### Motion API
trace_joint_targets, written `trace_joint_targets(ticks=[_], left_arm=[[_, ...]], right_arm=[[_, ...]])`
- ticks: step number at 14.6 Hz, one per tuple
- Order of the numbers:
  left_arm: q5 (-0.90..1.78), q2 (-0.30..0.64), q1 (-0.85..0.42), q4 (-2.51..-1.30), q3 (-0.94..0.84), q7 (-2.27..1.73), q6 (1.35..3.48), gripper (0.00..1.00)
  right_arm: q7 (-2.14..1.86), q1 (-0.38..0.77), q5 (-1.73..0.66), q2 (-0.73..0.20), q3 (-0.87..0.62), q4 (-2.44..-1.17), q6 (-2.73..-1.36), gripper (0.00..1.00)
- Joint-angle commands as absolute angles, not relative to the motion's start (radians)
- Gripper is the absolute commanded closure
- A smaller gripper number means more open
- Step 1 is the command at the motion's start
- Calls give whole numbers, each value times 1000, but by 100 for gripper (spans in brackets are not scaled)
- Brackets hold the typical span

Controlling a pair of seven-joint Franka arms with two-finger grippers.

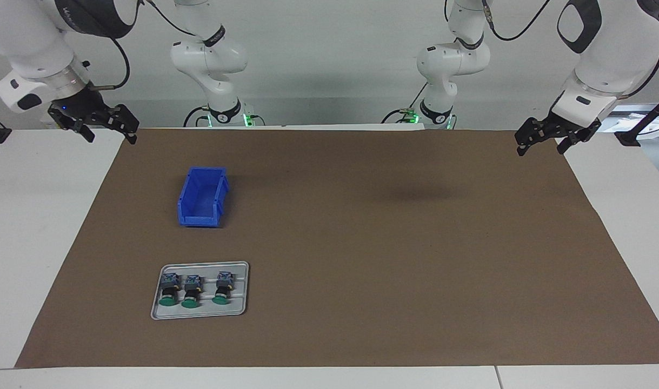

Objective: Place and press button with both arms

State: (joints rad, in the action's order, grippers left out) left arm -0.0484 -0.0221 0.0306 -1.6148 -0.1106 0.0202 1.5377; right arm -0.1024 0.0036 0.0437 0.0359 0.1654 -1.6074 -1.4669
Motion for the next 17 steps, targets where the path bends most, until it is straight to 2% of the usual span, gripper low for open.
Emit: trace_joint_targets(ticks=[1,8,10,13,17], left_arm=[[-58,-37,26,-1623,-104,31,1542,0],[-55,-37,25,-1623,-106,43,1540,0],[-55,-37,23,-1623,-106,44,1540,0],[-40,-38,23,-1623,-107,44,1537,0],[-40,-38,23,-1623,-107,44,1537,0]], right_arm=[[-121,12,51,58,173,-1634,-1491,0],[-127,18,38,52,163,-1637,-1497,0],[-120,58,37,45,161,-1635,-1558,0],[-42,125,14,-53,160,-1576,-1610,0],[50,169,-35,-245,150,-1497,-1773,0]])
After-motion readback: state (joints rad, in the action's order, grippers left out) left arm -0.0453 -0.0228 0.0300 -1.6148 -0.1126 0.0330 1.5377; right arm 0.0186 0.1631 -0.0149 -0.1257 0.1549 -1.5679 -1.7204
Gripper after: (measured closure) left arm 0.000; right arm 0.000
